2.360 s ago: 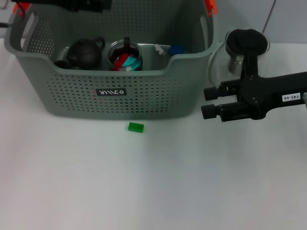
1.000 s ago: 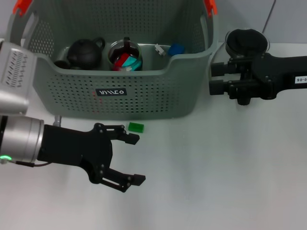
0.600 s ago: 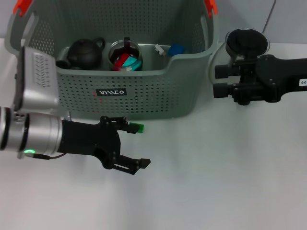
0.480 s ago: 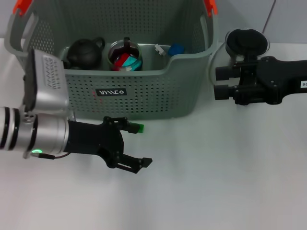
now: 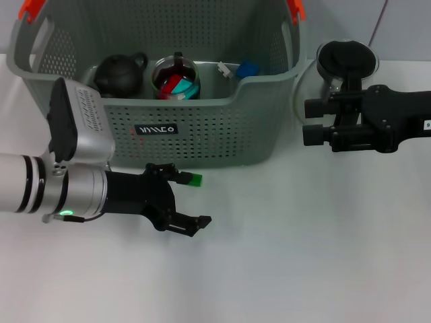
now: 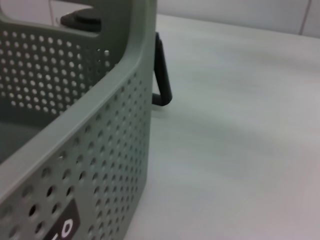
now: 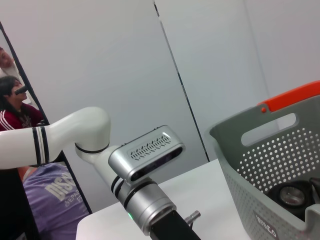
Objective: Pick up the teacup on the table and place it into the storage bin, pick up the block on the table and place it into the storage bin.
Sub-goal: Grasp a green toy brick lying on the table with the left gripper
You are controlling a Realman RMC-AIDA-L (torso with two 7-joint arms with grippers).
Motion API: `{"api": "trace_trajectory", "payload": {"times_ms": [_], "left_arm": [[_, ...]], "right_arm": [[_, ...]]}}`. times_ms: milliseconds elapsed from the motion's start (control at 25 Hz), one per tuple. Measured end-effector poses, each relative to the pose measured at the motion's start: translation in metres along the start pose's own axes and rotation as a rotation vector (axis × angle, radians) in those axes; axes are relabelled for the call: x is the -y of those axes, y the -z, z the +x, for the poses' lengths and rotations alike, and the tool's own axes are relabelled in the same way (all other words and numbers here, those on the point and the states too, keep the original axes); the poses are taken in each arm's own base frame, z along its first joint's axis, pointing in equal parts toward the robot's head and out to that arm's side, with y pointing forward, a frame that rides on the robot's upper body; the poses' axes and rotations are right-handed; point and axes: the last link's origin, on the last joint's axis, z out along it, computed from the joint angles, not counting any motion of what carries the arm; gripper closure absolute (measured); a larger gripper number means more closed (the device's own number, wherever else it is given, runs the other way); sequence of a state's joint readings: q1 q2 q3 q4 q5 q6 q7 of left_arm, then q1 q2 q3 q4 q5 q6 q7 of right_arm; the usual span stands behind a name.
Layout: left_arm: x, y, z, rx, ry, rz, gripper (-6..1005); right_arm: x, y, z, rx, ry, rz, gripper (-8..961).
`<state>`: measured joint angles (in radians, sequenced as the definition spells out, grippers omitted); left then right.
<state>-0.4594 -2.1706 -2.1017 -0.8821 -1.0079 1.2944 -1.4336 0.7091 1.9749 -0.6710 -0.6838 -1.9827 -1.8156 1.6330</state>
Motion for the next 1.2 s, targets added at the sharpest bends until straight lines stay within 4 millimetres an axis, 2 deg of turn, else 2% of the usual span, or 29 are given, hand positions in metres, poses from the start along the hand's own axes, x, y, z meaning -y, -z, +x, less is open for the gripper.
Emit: {"api": "trace_trajectory", "payload": {"times_ms": [400, 800, 1200], "left_arm": [[0.006, -0.009, -0.005, 0.016, 0.026, 0.041, 52], [0.009, -0.009, -0.008, 0.021, 0.107, 0.066, 51], [0.011, -0.013, -0.009, 0.042, 0.088, 0.09, 51]], "right_arm": [[0.0, -0.001, 0.0, 0.006, 0.007, -0.002, 273], [0.0, -0.002, 0.0, 0.011, 0.008, 0.0, 273], [0.0, -0.001, -0.001, 0.011, 0.012, 0.003, 272]]}}
